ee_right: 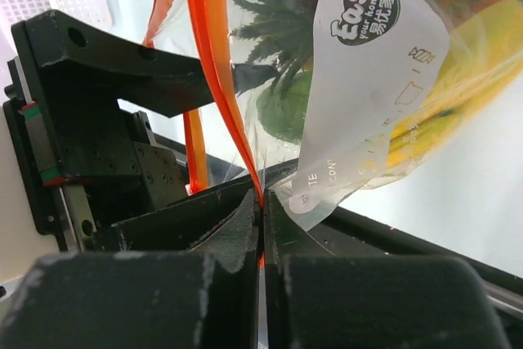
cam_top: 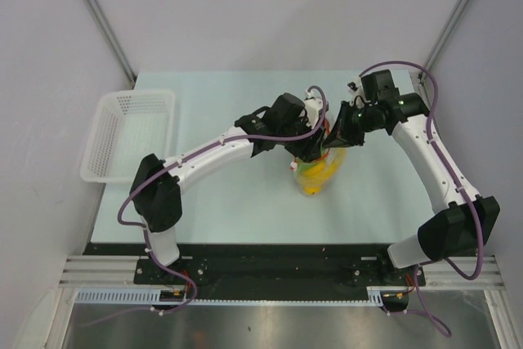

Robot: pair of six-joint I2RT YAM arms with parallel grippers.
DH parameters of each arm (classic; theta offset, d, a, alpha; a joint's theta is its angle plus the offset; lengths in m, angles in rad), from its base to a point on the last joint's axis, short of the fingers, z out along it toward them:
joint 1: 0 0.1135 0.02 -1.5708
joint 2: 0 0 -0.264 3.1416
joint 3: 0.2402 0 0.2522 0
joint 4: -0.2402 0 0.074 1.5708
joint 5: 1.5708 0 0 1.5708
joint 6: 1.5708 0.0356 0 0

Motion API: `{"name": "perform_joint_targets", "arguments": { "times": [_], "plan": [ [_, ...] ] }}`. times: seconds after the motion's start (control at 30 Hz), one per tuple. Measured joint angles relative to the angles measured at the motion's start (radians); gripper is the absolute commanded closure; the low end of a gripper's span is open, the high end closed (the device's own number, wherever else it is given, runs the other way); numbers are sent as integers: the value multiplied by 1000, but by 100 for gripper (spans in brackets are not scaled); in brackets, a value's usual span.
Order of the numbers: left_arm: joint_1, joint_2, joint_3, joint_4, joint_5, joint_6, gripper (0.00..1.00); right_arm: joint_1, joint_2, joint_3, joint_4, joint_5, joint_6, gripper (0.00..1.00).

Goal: Open the zip-top bag and remove the fake food

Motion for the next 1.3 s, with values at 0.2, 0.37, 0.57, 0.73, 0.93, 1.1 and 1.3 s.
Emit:
{"name": "perform_joint_targets", "arguments": {
  "times": [0.2, 0.37, 0.57, 0.73, 0.93, 1.1, 1.3],
  "plan": [
    [-8, 25, -3, 10, -6, 20, 39, -3, -13, -32, 5, -11, 0, 100],
    [-14, 49, -10, 31, -9, 19, 65, -3, -30, -50, 6, -9, 0, 100],
    [-26, 50, -8, 21, -10, 35, 93, -3, -51, -70, 13, 12, -10, 100],
    [-23, 40, 23, -35, 0, 18, 100, -3, -71, -85, 10, 50, -34, 100],
    [5, -24, 24, -52, 69, -71, 100, -2, -120, -114, 3, 99, -61, 100],
    [29, -54, 21, -1, 149, -161, 100, 2, -158, -132, 0, 111, -69, 100],
    [30, -53, -53, 91, 190, -245, 90, 25, -182, -153, 5, 109, -60, 100]
  ]
}}
